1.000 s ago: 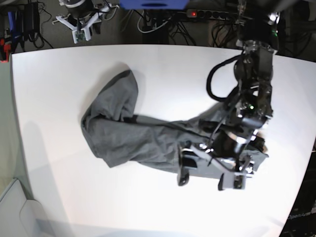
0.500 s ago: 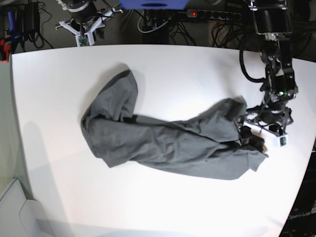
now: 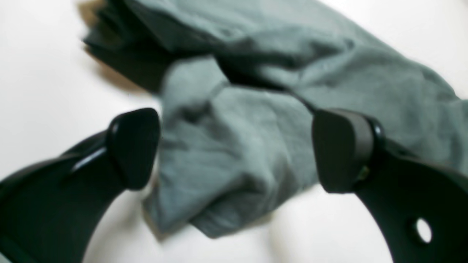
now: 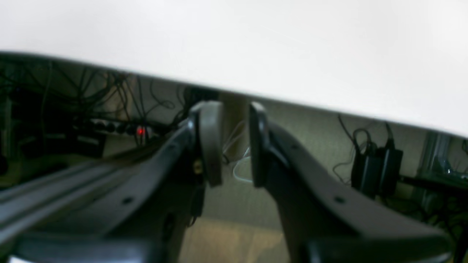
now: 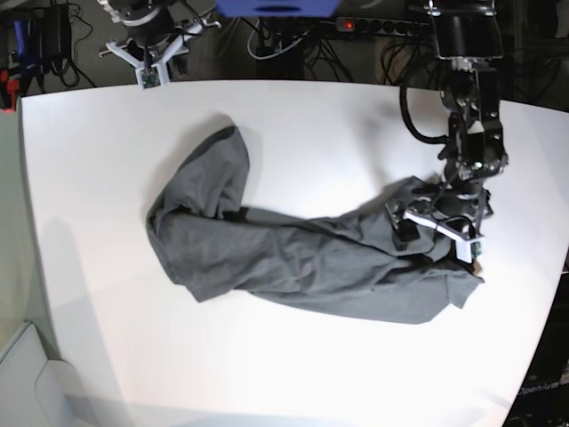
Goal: Layout the t-shirt on the table in an organized manner, then fold the t-shirt properly
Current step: 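Lower the t-shirt onto the table and release it from the left gripper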
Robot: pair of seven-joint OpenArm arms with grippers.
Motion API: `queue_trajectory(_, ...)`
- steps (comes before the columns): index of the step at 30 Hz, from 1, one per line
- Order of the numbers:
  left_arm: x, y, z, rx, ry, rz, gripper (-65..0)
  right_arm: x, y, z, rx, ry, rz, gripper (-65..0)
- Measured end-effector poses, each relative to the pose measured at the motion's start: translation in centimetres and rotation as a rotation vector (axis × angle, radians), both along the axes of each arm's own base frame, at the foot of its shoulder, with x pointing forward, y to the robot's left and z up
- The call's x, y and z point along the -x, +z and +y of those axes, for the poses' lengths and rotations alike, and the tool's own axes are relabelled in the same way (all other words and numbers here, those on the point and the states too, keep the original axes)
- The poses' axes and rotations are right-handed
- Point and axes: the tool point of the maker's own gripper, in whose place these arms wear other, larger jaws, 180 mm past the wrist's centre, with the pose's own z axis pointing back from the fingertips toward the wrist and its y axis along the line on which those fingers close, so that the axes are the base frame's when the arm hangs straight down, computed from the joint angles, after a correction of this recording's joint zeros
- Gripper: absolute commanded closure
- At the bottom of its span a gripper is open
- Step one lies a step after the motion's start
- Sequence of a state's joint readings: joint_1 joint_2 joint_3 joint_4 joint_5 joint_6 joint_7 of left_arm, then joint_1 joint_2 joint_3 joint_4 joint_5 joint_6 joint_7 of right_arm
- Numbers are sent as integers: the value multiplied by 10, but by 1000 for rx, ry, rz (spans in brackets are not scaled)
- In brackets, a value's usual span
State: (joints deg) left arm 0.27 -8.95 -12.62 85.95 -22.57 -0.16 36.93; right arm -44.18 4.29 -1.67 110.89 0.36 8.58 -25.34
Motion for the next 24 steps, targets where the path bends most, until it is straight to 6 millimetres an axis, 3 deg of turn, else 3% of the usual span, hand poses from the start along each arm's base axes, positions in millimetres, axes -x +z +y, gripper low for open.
queue_trajectory(9, 15, -37, -2, 32, 21, 101, -650, 3, -2, 0, 1, 0, 13, -146)
queue_trajectory(15, 4, -41, -3, 45, 42, 79, -650, 1, -2, -1, 2, -1, 9, -146)
queue_trajectory(24, 4, -43, -6, 50, 38, 80, -650, 2, -2, -1, 3, -2, 10, -146)
